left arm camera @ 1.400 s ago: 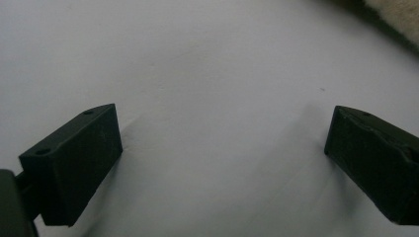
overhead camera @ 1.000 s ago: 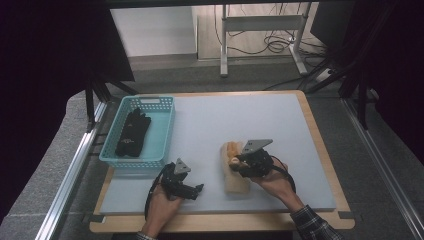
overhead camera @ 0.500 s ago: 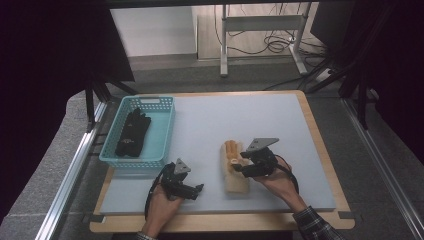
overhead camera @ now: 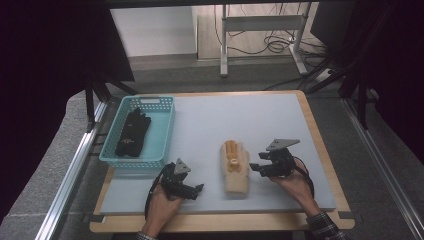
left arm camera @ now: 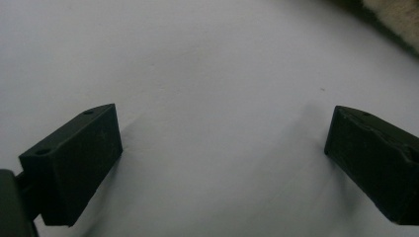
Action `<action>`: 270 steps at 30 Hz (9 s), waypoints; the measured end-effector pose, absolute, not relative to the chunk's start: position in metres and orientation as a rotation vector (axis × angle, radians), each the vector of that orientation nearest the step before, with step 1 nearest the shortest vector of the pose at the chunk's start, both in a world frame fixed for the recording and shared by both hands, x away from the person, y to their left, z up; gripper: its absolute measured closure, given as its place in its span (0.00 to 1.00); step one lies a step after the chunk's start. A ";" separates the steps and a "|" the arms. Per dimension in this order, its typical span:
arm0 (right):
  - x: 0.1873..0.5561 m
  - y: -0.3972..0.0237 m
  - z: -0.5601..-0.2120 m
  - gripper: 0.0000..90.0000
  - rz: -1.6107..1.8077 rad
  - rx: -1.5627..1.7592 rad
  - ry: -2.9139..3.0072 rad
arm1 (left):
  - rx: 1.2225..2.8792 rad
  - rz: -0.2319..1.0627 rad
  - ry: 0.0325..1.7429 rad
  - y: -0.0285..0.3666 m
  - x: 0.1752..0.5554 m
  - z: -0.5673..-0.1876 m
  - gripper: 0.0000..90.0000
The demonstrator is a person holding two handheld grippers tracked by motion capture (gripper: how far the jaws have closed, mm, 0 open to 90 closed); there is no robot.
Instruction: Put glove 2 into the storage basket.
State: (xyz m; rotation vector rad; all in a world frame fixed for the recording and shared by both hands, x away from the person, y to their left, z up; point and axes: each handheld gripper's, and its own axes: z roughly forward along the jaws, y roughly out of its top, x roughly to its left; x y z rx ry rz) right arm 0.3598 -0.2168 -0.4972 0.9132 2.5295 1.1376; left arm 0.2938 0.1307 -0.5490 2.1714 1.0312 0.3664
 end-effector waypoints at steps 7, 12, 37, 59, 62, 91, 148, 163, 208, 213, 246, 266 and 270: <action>0.347 -0.221 -0.508 0.75 1.136 0.891 2.583 | 2.171 0.367 1.031 0.131 0.294 -0.549 0.01; 0.336 -0.216 -0.514 0.87 1.131 0.862 2.616 | 2.171 0.367 1.031 0.131 0.294 -0.549 0.01; 0.325 -0.170 -0.529 0.97 1.161 0.757 2.693 | 2.167 0.371 1.047 0.132 0.288 -0.548 0.03; 0.336 -0.112 -0.533 0.96 1.146 0.709 2.661 | 2.158 0.381 1.087 0.137 0.283 -0.549 0.00; 0.338 -0.106 -0.533 0.96 1.136 0.705 2.657 | 2.158 0.382 1.089 0.136 0.283 -0.549 0.00; 0.330 -0.135 -0.517 0.73 1.149 0.701 2.584 | 2.145 0.377 1.089 0.137 0.283 -0.550 0.00; 0.339 -0.250 -0.532 0.10 0.985 1.001 2.416 | 2.142 0.365 1.091 0.138 0.284 -0.550 0.01; 0.339 -0.250 -0.532 0.10 0.985 1.005 2.413 | 2.153 0.327 1.063 0.140 0.284 -0.539 0.04; 0.339 -0.250 -0.532 0.10 0.987 1.008 2.413 | 2.350 0.249 0.934 0.051 0.381 -0.521 0.06; 0.339 -0.250 -0.532 0.10 0.987 1.007 2.413 | 2.382 0.249 0.930 0.047 0.379 -0.526 0.13; 0.339 -0.250 -0.532 0.10 0.986 1.007 2.413 | 2.248 0.198 1.021 0.077 0.382 -0.486 0.62; 0.339 -0.250 -0.532 0.10 0.986 1.006 2.413 | 2.201 0.328 1.125 0.118 0.396 -0.442 0.61; 0.339 -0.250 -0.532 0.10 0.986 1.006 2.413 | 2.186 0.353 1.169 0.130 0.399 -0.438 0.61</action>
